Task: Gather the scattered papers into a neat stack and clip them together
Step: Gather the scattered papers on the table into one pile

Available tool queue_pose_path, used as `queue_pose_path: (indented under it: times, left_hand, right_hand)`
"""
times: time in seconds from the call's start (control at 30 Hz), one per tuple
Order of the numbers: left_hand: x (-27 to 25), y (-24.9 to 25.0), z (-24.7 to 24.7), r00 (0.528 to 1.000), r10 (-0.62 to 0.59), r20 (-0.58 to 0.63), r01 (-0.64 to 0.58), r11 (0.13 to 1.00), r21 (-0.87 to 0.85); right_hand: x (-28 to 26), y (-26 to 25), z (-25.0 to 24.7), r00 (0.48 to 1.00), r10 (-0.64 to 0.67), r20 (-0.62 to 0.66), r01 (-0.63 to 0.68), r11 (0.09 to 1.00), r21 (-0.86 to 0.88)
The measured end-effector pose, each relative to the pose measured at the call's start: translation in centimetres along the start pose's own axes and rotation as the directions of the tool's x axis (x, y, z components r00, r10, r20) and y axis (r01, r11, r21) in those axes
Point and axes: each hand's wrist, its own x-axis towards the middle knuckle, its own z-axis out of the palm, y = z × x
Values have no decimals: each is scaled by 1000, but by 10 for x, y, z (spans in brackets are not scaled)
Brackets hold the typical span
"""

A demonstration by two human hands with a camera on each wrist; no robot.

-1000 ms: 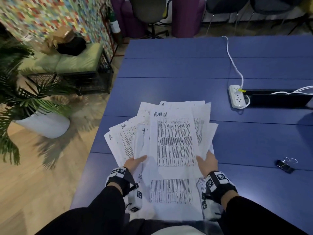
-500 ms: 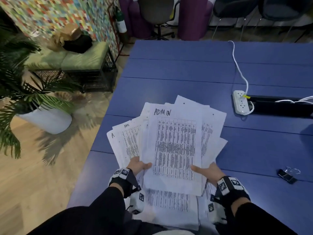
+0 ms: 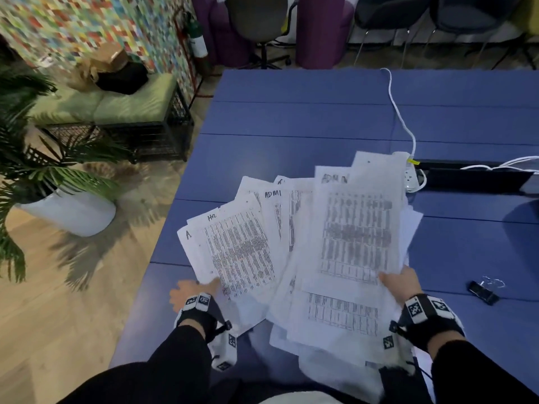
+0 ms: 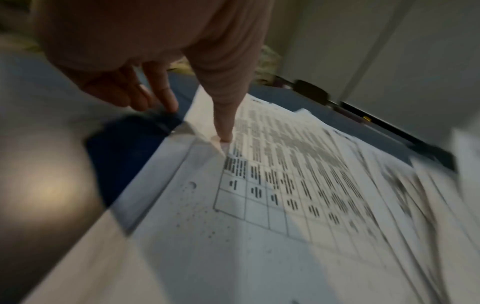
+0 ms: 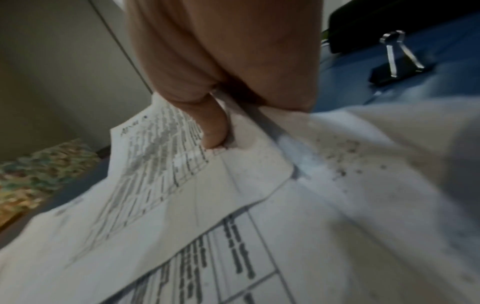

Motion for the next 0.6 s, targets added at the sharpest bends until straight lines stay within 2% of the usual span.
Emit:
queue_pose_path:
  times: [0.03, 0.1, 0.17, 0.23, 0.3, 0.43, 0.53, 0.6]
  left_hand:
    - [21, -10, 11, 999, -42, 16, 42, 999, 1]
    - [28, -15, 18, 998, -60, 5, 60, 998, 16]
    - [-35, 12, -18, 999, -30, 36, 29, 999, 35]
    - [-66, 38, -30, 996, 45, 75, -48, 998, 36]
    - [-83, 56, -31, 993, 56, 108, -64, 995, 77]
    - [-80, 68, -22, 993, 64, 103, -75, 991, 113]
    - [-78, 72, -18, 985, 67, 158, -89, 986, 139]
    - [-80, 74, -15, 990, 80, 116, -94, 987, 128]
  right_hand:
    - [-2, 3, -1, 998, 36, -43, -37, 999, -36]
    - [-6, 10, 1, 992, 100, -81, -110, 986, -126]
    - [-1, 16, 7, 988, 144, -57, -152, 972, -181]
    - [4, 19, 15, 989, 147, -3, -143, 958, -247]
    - [7, 22, 22, 993, 117, 36, -103, 957, -271]
    - [-4, 17, 27, 995, 92, 43, -73, 945, -319]
    - [-3, 15, 26, 991, 113, 65, -89, 950, -299]
    - [-1, 14, 24, 990, 120, 69, -97, 957, -272]
